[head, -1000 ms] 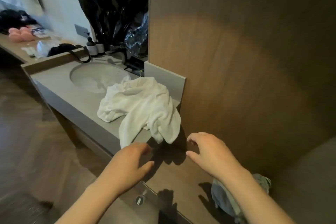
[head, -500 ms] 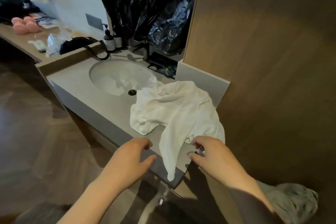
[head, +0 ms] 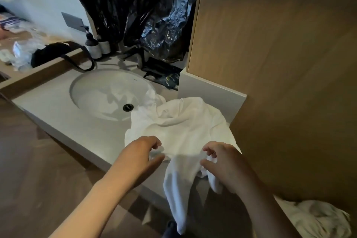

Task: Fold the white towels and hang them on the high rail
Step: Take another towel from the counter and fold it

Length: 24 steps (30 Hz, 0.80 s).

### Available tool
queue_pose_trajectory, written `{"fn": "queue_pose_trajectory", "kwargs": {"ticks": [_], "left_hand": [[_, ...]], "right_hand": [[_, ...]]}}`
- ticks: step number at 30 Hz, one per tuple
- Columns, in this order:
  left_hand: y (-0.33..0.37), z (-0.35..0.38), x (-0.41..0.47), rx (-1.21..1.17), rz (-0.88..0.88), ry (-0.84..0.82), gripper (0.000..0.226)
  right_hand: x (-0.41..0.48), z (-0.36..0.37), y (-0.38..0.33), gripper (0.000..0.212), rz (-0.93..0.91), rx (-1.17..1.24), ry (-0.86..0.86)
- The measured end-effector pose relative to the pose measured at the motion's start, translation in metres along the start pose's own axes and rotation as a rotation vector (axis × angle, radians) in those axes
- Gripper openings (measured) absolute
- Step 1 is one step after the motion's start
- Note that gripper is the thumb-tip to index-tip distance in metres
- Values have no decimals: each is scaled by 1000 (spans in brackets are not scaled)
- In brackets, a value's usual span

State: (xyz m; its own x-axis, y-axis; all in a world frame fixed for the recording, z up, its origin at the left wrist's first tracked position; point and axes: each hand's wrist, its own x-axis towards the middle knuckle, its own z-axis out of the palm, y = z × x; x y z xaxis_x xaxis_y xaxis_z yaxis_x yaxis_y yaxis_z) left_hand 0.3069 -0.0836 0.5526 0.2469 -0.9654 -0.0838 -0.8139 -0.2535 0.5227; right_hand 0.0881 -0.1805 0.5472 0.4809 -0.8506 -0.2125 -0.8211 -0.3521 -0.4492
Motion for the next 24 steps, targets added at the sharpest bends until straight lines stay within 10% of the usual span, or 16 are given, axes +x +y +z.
{"fn": "queue_pose_trajectory", "kwargs": {"ticks": [24], "left_hand": [[-24, -12, 179, 1, 240, -80, 36]], "right_hand": [[110, -13, -21, 33, 120, 172, 186]]}}
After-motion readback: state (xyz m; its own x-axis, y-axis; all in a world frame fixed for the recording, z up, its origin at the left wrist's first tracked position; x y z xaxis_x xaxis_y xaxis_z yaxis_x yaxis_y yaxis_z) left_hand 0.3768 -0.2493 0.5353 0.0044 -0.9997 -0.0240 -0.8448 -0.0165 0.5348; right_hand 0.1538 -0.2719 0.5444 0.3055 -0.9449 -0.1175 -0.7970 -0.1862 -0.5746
